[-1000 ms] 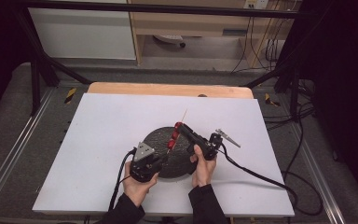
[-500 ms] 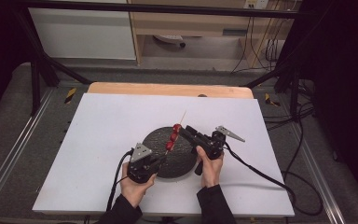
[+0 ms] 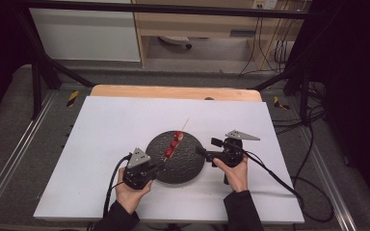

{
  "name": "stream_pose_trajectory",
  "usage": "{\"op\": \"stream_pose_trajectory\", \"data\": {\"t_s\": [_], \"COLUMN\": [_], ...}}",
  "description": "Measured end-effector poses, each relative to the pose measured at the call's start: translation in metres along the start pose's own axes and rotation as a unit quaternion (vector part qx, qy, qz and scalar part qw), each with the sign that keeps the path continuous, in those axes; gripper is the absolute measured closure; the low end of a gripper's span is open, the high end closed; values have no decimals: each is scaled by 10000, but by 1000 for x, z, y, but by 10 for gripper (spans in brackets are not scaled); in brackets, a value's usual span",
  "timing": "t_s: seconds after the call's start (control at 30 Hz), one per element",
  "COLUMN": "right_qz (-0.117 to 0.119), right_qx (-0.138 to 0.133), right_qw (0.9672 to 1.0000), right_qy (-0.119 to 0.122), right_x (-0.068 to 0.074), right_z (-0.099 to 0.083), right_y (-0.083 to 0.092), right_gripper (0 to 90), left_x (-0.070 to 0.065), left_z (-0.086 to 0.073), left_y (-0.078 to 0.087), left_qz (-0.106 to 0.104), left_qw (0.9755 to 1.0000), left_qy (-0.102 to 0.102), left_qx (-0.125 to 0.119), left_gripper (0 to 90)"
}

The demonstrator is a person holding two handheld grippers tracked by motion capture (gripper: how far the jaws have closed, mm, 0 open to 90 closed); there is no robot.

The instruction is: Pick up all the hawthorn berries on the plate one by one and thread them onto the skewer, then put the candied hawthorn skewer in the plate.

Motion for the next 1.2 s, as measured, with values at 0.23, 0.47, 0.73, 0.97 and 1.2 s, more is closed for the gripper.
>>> {"op": "stream_pose_trajectory", "data": {"t_s": [0.23, 0.47, 0.73, 0.97, 1.2], "right_qz": [-228, -394, -557, -529, -546], "right_qx": [619, 934, 1110, 1156, 1243], "right_qw": [9962, 9918, 9887, 9877, 9861], "right_qy": [561, 783, 841, 908, 956], "right_x": [-20, -34, -49, -54, -58], "right_z": [-21, -39, -57, -66, -77], "right_y": [19, 34, 49, 61, 71], "right_gripper": [34, 6, 5, 5, 5], "left_x": [10, 18, 23, 29, 35], "left_z": [0, 2, 5, 7, 5], "left_y": [7, 10, 6, -4, -15], "left_qz": [6, 10, -10, 55, 135], "left_qw": [9998, 9990, 9978, 9957, 9937], "left_qy": [-73, -197, -267, -259, -231], "left_qx": [170, 406, 615, 887, 1086], "left_gripper": [885, 885, 885, 885, 885]}}
Point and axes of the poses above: each handheld gripper's, and its own axes: y roughly backward along the jaws, z roughly out of its top, x roughly to its left, the point moved 9 cm from there along -y, roughly forward along the jaws
